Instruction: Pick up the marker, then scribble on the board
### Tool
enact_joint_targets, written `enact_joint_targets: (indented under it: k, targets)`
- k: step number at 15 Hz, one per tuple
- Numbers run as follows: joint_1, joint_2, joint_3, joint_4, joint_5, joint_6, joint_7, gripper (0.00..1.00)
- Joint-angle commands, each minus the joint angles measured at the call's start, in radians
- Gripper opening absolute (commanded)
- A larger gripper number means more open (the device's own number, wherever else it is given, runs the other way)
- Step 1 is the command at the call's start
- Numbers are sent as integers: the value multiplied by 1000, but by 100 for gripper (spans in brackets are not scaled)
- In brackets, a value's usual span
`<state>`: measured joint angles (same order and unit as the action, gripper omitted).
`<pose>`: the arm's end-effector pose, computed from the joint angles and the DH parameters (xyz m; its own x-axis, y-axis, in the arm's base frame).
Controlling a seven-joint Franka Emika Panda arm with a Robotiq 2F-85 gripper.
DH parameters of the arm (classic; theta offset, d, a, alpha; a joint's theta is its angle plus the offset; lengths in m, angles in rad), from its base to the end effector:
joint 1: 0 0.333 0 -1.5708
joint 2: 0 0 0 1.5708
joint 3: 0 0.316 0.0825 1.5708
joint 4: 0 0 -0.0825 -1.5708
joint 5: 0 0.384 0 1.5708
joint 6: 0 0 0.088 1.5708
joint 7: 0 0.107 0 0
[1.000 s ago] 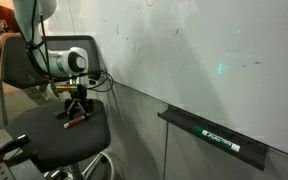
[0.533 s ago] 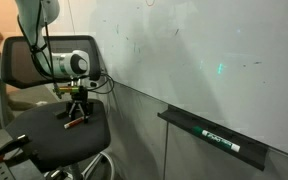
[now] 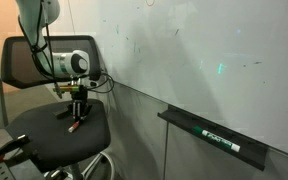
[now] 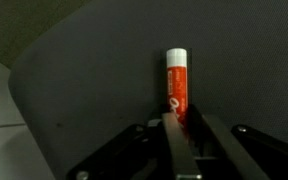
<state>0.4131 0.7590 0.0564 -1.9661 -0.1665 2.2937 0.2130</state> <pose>0.4856 0.2450 0.0543 0.8573 0.3229 -0.4010 0.3973 -0.9103 0.1163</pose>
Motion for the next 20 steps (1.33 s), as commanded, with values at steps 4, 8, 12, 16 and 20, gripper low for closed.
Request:
enact_joint_targets:
  k: [4, 8, 12, 16, 20]
  targets:
    - [-13, -13, 10, -8, -7, -4, 23, 5]
    - [-12, -40, 3, -33, -7, 15, 53, 5]
    - [-14, -83, -4, -73, -15, 17, 74, 5]
    - [-10, -145, -9, -144, -25, 28, 99, 5]
    - [-10, -239, -11, -265, -33, 88, 142, 5]
